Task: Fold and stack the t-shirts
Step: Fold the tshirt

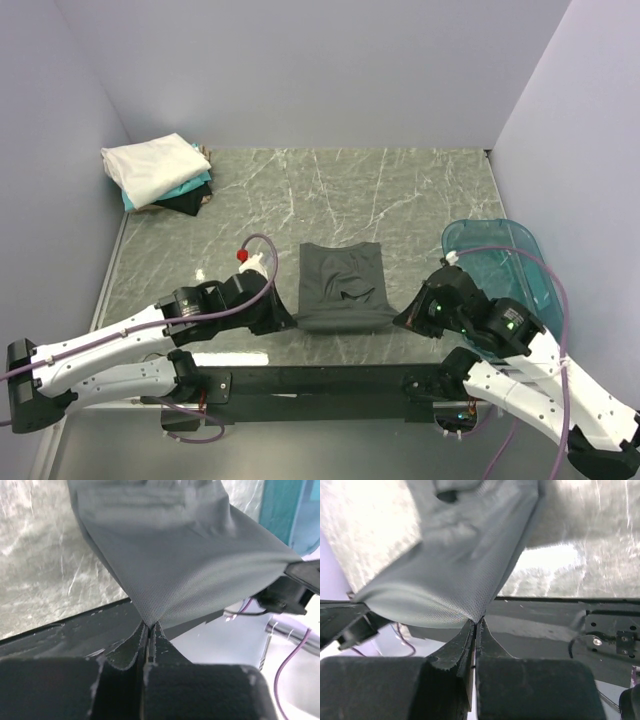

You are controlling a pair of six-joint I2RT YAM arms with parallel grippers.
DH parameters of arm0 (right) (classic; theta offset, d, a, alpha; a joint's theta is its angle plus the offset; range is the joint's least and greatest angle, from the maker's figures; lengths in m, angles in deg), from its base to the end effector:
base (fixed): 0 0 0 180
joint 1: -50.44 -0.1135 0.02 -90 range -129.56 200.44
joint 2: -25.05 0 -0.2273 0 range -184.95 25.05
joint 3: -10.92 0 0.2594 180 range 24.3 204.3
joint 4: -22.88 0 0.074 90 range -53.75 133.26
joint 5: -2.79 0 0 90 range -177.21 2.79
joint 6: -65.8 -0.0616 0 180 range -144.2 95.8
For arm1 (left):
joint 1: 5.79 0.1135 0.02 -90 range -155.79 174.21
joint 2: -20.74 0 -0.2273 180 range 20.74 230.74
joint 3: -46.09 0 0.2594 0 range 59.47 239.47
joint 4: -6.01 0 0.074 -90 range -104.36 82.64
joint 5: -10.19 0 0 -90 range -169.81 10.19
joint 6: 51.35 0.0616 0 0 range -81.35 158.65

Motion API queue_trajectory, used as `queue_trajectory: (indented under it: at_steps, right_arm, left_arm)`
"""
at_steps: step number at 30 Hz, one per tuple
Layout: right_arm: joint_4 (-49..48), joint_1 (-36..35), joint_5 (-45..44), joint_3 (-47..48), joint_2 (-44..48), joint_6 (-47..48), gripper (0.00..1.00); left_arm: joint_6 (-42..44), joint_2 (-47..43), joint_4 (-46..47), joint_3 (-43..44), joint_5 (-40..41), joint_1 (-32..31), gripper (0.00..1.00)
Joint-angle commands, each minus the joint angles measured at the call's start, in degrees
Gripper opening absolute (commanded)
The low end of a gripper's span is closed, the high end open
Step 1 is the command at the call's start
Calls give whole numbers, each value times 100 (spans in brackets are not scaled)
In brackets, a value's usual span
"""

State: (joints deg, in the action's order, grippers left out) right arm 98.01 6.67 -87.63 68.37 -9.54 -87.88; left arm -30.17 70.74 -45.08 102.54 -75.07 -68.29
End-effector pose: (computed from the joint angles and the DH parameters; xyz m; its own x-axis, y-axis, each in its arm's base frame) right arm 0.1122 0.1068 0.2361 -0.8704 0.4074 -0.2765 0.2066 0.8119 0.5459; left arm 0.1098 -0.1999 0.2216 -0.9162 -0.2525 -0.3112 0.0070 0.7663 -0.6425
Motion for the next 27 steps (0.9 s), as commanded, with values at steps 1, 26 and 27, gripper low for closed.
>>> queue_trajectory:
  at_steps: [1,26,27]
  right_arm:
    - [302,-26,-704,487,-214,-57,0]
    - [-1385,1677,-1127,1094,-2271,1498,0]
    - [-1438,1740,-1057,1164,-2498,1629,0]
  left_arm:
    - [-106,124,-253,483,545,-25,1]
    - [1915,1968,1055,1019,-930,2347,0]
    - [1959,2048,1073,1063,-956,2504,0]
